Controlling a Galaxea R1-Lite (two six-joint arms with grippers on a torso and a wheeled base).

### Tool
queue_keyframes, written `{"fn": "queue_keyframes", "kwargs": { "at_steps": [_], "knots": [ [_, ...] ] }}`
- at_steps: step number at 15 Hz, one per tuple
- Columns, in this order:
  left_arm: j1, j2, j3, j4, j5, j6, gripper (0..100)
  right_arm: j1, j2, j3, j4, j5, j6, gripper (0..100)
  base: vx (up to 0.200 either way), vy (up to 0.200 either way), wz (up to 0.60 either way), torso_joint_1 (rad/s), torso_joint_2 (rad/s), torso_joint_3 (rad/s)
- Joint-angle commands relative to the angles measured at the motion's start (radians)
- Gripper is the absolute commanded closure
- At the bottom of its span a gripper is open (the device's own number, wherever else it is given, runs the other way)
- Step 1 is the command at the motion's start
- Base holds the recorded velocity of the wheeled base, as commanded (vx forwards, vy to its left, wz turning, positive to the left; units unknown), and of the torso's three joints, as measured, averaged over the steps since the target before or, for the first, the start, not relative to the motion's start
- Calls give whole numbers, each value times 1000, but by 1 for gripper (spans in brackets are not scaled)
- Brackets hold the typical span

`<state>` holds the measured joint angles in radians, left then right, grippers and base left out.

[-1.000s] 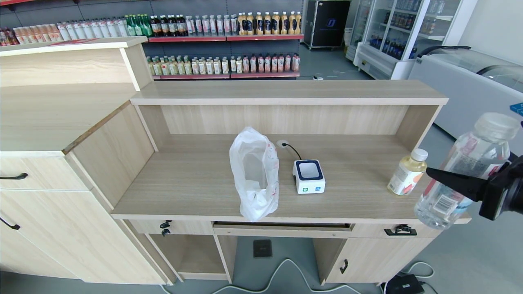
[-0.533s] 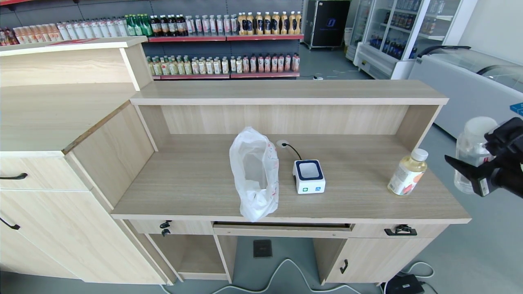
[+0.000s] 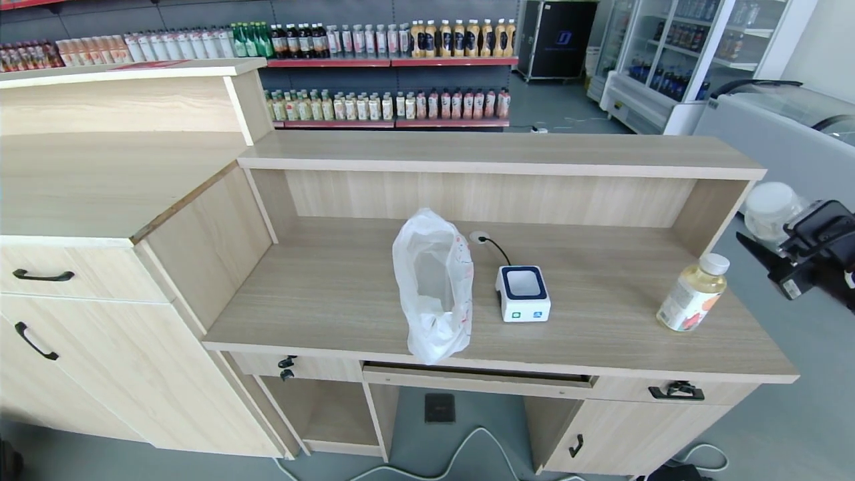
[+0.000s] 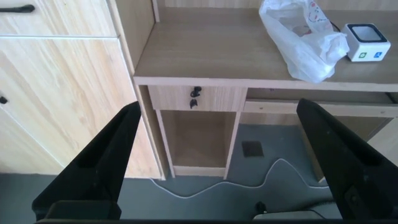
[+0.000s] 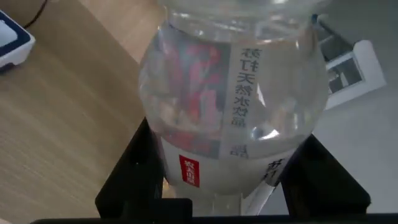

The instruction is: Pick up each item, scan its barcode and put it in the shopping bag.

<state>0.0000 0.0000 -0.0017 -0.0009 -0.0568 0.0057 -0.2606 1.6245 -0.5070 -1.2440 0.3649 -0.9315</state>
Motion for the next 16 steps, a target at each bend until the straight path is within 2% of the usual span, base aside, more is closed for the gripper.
{"fn": "queue_keyframes", "kwargs": {
  "at_steps": [1,3,5,7,9,10,16],
  "knots": [
    [0,2,0,-1,0,0,0,6,75,-2,-52,31,-27,100,0,0,600,-2,7,-2],
    [0,2,0,-1,0,0,0,35,160,-24,-172,80,-86,100,0,0,600,2,5,2],
    [0,2,0,-1,0,0,0,49,222,-36,-198,138,-127,100,0,0,600,-2,2,2],
    [0,2,0,-1,0,0,0,69,301,-77,-199,160,-150,100,0,0,0,0,0,0],
    [0,2,0,-1,0,0,0,77,380,-154,-199,249,-139,100,0,0,0,0,0,0],
    [0,2,0,-1,0,0,0,77,407,-182,-203,261,-141,100,0,0,0,0,0,0],
    [0,2,0,-1,0,0,0,80,534,-255,-262,263,-127,100,0,0,0,0,0,0]
  ]
}}
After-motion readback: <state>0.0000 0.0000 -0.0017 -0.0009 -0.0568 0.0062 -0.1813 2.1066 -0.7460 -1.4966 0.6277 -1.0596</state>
